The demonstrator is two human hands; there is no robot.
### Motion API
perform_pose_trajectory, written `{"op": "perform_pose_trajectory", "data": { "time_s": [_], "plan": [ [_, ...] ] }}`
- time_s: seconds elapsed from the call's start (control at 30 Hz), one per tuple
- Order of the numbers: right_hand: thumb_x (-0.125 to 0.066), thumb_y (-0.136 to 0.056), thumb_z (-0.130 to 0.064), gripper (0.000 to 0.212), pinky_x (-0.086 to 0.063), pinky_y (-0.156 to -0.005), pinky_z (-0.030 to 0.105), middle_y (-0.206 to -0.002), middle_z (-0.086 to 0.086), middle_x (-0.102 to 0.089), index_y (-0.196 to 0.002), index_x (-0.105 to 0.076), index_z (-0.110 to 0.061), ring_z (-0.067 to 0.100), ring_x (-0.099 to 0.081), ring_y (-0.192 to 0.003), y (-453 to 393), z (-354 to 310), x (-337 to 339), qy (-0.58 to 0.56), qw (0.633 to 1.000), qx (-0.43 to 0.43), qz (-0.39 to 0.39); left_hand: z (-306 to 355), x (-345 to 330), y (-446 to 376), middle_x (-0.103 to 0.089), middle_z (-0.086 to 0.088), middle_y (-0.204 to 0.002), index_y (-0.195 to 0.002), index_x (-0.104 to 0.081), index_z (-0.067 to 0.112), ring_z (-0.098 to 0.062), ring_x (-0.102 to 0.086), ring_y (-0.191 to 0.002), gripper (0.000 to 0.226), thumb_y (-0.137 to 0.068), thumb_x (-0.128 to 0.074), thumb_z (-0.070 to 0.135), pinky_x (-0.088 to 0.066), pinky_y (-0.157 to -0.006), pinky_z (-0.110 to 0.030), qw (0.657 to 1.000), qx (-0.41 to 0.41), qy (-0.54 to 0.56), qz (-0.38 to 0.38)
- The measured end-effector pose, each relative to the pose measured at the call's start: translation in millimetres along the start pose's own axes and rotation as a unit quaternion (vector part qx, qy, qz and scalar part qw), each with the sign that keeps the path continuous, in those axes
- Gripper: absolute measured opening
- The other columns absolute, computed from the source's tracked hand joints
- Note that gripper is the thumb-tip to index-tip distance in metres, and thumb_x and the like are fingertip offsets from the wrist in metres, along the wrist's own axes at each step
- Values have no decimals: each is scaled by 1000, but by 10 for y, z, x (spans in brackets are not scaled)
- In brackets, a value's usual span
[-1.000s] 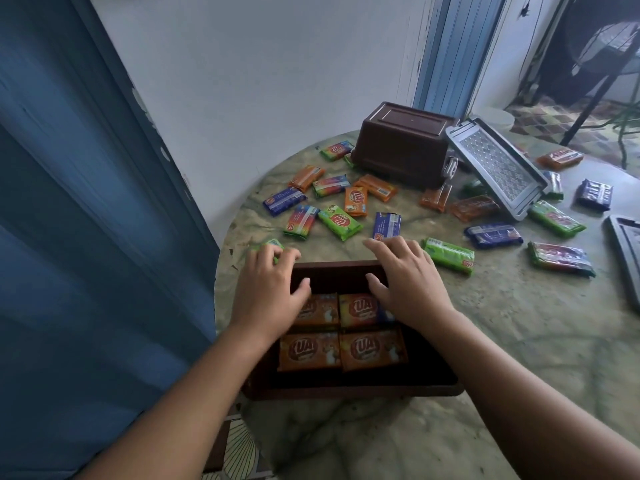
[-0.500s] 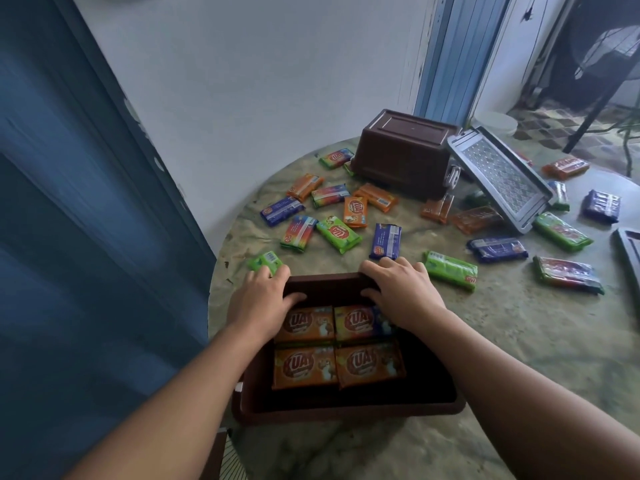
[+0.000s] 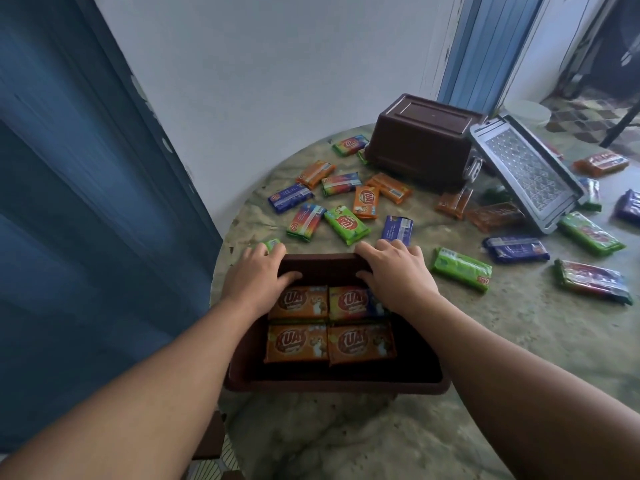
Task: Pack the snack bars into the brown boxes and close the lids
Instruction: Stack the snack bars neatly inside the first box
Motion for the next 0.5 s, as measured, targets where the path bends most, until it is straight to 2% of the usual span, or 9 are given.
{"op": "perform_pose_trajectory", "data": {
  "time_s": [0.17, 0.23, 0.3, 0.37, 0.43, 0.5],
  "plan": [
    [-54, -100, -47, 34, -40, -96, 48, -122, 0, -60, -129, -46, -32, 29, -54, -116, 15, -18, 11, 7, 1000, -1, -5, 3, -7, 23, -55, -7, -123, -135, -48, 25, -27, -50, -119, 60, -92, -51, 67, -49, -86, -41, 1000, 11, -18, 2],
    [-49, -98, -55, 38, -40, -97, 48, -120, 0, -61, -128, -46, -32, 28, -54, -115, 28, -30, -6, 5, 1000, -2, -9, -10, 11, 28, -56, -9, -123, -133, -51, 26, -28, -51, -120, 59, -92, -42, 67, -46, -87, -41, 1000, 28, -2, -6],
    [-39, -97, -65, 44, -39, -97, 49, -116, -2, -61, -125, -48, -33, 27, -54, -114, 15, -25, -15, -9, 1000, -14, -15, -24, 27, -23, -59, -12, -126, -128, -57, 26, -30, -54, -119, 67, -91, -23, 70, -45, -88, -41, 997, 48, 48, -35],
    [-26, -96, -72, 52, -38, -96, 48, -112, -3, -63, -119, -53, -34, 26, -54, -112, -7, 2, 6, -29, 999, -38, -24, -90, 45, -143, -58, -15, -139, -131, -62, 25, -32, -53, -127, 84, -90, -10, 77, -44, -98, -43, 980, 102, 157, -70],
    [-16, -96, -76, 63, -38, -91, 47, -104, -4, -65, -107, -60, -33, 25, -57, -106, -56, 39, 20, -57, 996, -65, -33, -264, 48, -321, -54, -14, -147, -140, -59, 21, -32, -50, -134, 90, -92, -15, 82, -40, -108, -43, 952, 182, 232, -82],
    [-10, -96, -76, 73, -40, -81, 42, -97, -2, -67, -100, -66, -31, 26, -61, -98, -171, 111, 0, -87, 987, -112, -73, -437, -42, -488, -55, -15, -146, -142, -57, 17, -34, -53, -131, 81, -96, -28, 77, -43, -105, -40, 944, 236, 200, -113]
  ]
}}
Point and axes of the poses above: each hand's wrist, its own y-axis away from the middle knuckle, its own x-axis out of the back of the hand, z = x × y, the point moved 9 cm from there along -y, towards the middle knuckle
